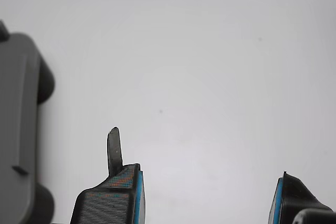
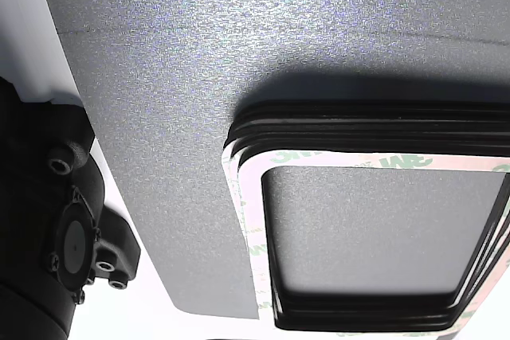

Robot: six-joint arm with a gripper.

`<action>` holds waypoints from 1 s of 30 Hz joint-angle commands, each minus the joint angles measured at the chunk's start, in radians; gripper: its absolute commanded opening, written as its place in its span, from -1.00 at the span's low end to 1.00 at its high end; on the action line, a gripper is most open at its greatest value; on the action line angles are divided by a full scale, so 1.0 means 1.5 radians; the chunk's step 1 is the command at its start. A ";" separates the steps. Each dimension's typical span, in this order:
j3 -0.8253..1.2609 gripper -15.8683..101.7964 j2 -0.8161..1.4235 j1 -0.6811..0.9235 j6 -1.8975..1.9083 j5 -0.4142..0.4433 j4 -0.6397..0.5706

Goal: Grab top frame and put it into gray box.

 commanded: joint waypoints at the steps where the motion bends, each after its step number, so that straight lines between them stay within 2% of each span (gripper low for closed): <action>1: -0.021 0.97 0.014 -0.008 0.011 0.017 -0.003; 12: -0.024 0.97 0.014 -0.008 0.001 0.011 -0.003; 16: -0.073 0.95 0.002 -0.003 -0.029 -0.021 -0.004; 19: -0.108 0.95 -0.001 0.013 -0.116 -0.057 -0.005; 22: -0.141 0.96 -0.010 0.063 -0.242 -0.055 0.011; 25: -0.182 0.97 -0.039 0.085 -0.333 -0.082 0.049; 27: -0.215 0.96 -0.065 0.134 -0.382 -0.057 0.079; 30: -0.280 0.96 -0.128 0.241 -0.422 0.011 0.137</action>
